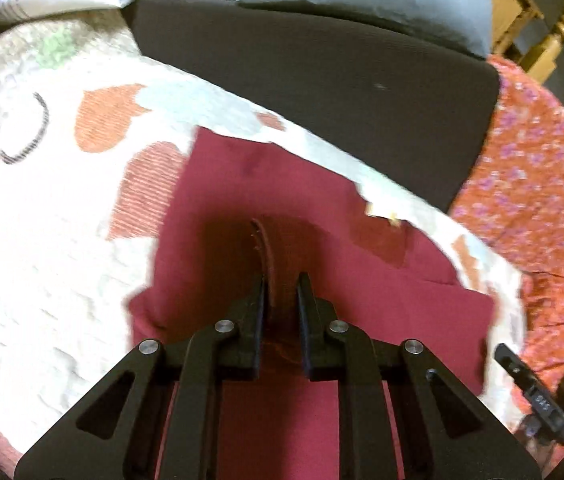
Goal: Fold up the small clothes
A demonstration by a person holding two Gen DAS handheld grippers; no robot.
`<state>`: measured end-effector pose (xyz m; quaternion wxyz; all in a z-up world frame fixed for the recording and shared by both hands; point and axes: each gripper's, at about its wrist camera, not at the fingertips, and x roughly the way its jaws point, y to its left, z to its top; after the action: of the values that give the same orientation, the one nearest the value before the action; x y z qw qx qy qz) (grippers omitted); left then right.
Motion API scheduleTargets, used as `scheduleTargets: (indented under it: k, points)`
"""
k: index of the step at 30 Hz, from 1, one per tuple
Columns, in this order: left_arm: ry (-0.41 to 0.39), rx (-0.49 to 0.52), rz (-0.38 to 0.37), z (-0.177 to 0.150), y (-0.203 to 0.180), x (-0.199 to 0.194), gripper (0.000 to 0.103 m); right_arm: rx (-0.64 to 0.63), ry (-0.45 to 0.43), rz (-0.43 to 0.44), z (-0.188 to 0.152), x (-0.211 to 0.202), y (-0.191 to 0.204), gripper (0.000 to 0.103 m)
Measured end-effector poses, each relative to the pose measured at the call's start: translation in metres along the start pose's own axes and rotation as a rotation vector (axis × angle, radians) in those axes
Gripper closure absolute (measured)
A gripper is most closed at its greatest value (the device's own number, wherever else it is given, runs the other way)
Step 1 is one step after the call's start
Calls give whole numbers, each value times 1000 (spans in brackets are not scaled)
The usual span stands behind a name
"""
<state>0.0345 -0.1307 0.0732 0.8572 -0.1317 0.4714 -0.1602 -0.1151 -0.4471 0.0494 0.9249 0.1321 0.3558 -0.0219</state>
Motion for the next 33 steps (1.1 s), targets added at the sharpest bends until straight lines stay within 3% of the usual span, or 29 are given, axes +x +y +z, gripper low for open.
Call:
scheduleTargets:
  k: [5, 10, 14, 18, 20, 23, 28, 33]
  points:
    - [7, -12, 53, 1, 14, 15, 90, -23, 92, -43, -11, 45, 2, 66]
    - [18, -20, 54, 0, 15, 18, 90, -8, 50, -23, -5, 29, -2, 67]
    - [10, 16, 101, 0, 15, 9, 90, -28, 5, -119, 8, 20, -6, 67]
    - [42, -24, 100, -1, 28, 20, 90, -29, 43, -121, 13, 41, -5, 66]
    - [62, -31, 111, -3, 32, 26, 90, -56, 90, -175, 11, 61, -2, 65]
    - [78, -42, 108, -3, 35, 24, 89, -97, 82, -212, 13, 61, 6, 64]
    - [88, -95, 102, -1, 47, 7, 85, -70, 83, -131, 2, 30, 15, 65]
    - [105, -53, 140, -8, 45, 8, 84, -85, 115, -147, -32, 26, 21, 64]
